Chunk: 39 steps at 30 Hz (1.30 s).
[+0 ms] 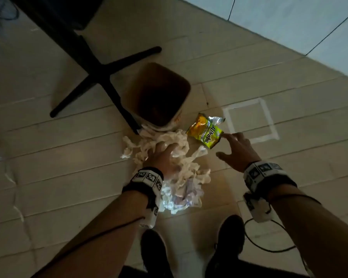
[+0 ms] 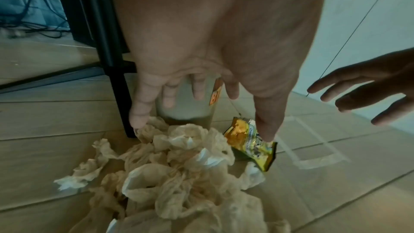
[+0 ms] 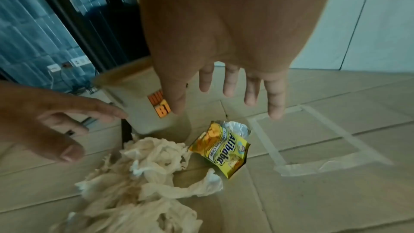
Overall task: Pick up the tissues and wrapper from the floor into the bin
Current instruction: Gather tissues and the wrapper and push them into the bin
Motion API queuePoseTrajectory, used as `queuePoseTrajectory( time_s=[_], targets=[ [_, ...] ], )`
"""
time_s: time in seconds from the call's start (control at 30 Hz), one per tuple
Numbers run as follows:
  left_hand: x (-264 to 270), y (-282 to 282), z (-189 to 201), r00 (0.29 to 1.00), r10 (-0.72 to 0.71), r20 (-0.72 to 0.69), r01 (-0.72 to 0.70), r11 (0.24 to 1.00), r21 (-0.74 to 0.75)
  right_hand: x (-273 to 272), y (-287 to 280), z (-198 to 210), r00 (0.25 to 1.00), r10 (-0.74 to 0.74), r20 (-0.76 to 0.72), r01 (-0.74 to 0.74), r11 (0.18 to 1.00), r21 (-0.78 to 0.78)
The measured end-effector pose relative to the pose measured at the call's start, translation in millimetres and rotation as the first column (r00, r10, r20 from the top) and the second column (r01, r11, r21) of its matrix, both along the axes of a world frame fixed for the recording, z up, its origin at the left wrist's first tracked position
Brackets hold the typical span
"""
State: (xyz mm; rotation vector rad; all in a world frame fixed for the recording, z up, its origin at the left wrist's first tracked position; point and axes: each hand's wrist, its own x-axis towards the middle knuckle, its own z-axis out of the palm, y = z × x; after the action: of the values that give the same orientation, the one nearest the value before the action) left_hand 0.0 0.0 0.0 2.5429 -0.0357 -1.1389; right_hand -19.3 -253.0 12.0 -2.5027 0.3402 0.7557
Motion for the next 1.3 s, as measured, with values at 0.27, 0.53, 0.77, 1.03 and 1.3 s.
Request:
queuePoseTrajectory(
  time_s=[0.27,0.53,0.77,1.03,1.3],
  targets=[
    [43,-9,-130,0.987,-0.144,-0.071,0.152,0.98,0.131,54,6,-164,0.993,0.117,-0.014,-0.118,0.986,-0.118],
    [35,-8,-198,0.949,-0.313,0.029,0.302,0.934,0.19,57,19,-245,0.966,0.233,-0.11,-0.249,0.953,-0.172],
    [29,-14,-181,0.93,-0.27,0.249,0.25,0.962,0.11,25,31,-237,0.985,0.16,0.058,-0.148,0.974,-0.173],
    [14,-13,-115,0.905,-0.012,0.425,0.151,0.943,-0.296,12,36,-156,0.974,-0.225,-0.029,0.218,0.892,0.396],
    [25,-17,-16,0.817,0.108,0.567,0.299,0.761,-0.575,25,31,-18,0.966,-0.204,0.156,0.069,0.791,0.608]
  ],
)
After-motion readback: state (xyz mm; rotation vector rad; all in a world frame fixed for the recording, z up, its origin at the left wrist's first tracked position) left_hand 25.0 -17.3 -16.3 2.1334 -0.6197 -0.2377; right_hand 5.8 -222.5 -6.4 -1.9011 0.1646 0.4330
